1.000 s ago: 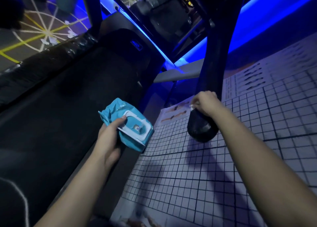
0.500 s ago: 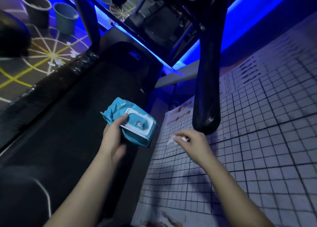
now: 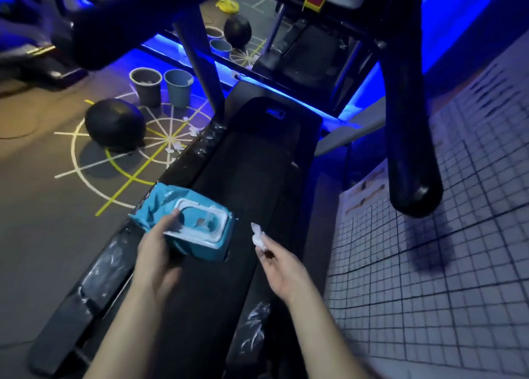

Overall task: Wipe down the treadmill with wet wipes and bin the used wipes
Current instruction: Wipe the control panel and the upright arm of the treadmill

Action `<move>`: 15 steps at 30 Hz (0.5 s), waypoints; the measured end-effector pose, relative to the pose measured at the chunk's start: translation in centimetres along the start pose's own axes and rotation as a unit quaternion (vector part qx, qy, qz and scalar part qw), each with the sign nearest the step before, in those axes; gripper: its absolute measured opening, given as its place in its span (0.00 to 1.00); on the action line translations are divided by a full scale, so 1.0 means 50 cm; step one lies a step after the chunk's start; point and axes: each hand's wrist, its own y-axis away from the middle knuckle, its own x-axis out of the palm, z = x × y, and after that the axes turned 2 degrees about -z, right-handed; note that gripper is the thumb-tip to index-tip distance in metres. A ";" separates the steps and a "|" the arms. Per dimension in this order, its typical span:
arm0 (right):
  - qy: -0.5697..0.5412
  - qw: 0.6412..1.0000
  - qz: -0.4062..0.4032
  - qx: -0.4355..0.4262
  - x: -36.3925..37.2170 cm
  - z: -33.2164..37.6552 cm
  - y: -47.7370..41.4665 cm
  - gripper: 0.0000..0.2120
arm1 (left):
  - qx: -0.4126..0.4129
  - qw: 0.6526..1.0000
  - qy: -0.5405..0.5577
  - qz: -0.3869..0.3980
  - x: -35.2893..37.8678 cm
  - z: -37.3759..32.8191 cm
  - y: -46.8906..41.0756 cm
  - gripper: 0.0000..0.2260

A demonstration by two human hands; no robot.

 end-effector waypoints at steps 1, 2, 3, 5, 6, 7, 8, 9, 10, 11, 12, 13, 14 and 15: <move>-0.015 1.000 0.006 0.001 0.005 -0.013 0.004 0.15 | -0.002 1.000 -0.003 -0.002 -0.021 -0.008 -0.002 0.17; -0.031 0.999 0.005 -0.002 0.009 -0.022 0.011 0.13 | -0.009 1.000 -0.003 0.000 -0.034 -0.011 -0.004 0.19; -0.045 0.999 0.000 -0.005 0.010 -0.031 0.016 0.11 | -0.015 1.000 -0.008 0.002 -0.039 -0.011 -0.004 0.24; -0.062 0.998 -0.027 -0.017 0.008 -0.037 0.026 0.10 | -0.035 0.999 -0.031 0.009 -0.024 -0.003 0.010 0.27; -0.066 0.996 -0.051 -0.023 0.002 -0.034 0.028 0.10 | -0.052 0.997 -0.041 0.028 -0.007 0.004 0.016 0.21; -0.062 0.995 -0.072 -0.032 -0.006 -0.026 0.032 0.10 | -0.073 0.995 -0.053 0.049 0.010 0.017 0.019 0.12; -0.053 0.994 -0.090 -0.044 -0.018 -0.013 0.036 0.09 | -0.094 0.991 -0.059 0.071 0.026 0.035 0.019 0.08; -0.042 0.992 -0.105 -0.060 -0.031 0.005 0.044 0.08 | -0.106 0.988 -0.073 0.083 0.045 0.055 0.022 0.07; -0.030 0.989 -0.122 -0.076 -0.047 0.026 0.054 0.08 | -0.115 0.985 -0.089 0.090 0.064 0.075 0.024 0.07; -0.020 0.986 -0.137 -0.094 -0.065 0.049 0.065 0.08 | -0.115 0.983 -0.107 0.098 0.084 0.092 0.024 0.06; -0.010 0.982 -0.152 -0.115 -0.083 0.073 0.076 0.08 | -0.111 0.981 -0.116 0.109 0.102 0.110 0.022 0.06; 0.002 0.977 -0.164 -0.132 -0.096 0.092 0.088 0.07 | -0.113 0.980 -0.118 0.115 0.112 0.124 0.021 0.08; 0.013 0.972 -0.178 -0.154 -0.112 0.116 0.100 0.07 | -0.125 0.977 -0.118 0.123 0.133 0.144 0.021 0.12; 0.025 0.966 -0.190 -0.176 -0.129 0.140 0.110 0.06 | -0.141 0.975 -0.113 0.131 0.154 0.163 0.024 0.16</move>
